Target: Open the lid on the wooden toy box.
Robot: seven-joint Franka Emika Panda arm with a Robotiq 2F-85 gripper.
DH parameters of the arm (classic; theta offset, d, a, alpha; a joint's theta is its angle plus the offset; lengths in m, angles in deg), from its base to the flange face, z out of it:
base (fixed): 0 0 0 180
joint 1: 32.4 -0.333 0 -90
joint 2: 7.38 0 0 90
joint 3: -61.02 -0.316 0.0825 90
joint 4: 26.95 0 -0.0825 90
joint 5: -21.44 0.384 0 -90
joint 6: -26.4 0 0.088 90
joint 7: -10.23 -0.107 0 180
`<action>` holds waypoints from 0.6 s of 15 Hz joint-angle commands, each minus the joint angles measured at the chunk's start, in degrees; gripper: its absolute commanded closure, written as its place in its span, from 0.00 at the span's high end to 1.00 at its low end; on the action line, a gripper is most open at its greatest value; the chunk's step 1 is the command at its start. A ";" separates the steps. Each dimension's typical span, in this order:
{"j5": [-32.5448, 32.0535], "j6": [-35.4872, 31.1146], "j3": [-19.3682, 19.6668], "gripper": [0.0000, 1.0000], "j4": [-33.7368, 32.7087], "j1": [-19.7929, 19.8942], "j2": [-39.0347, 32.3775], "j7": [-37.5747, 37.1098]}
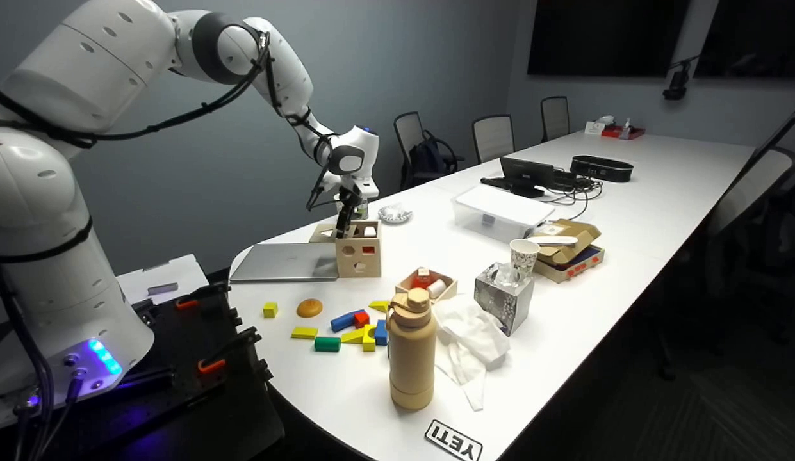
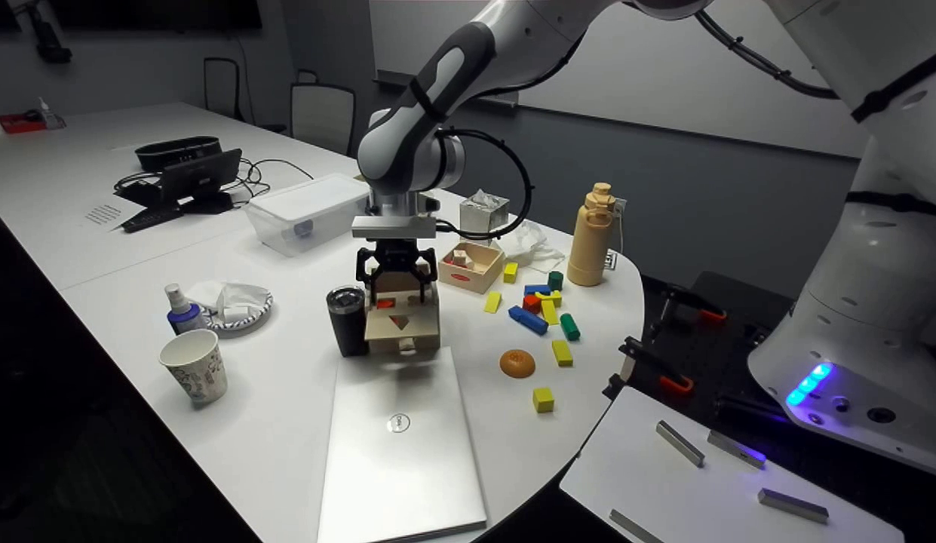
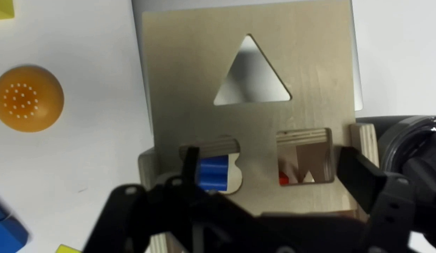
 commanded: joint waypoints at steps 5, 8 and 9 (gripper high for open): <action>-1.72 -3.93 4.21 1.00 9.72 -2.99 10.48 -4.64; -3.56 -4.36 5.19 1.00 12.40 -3.93 14.38 -5.70; -4.64 -4.44 5.75 1.00 13.54 -4.50 16.07 -6.64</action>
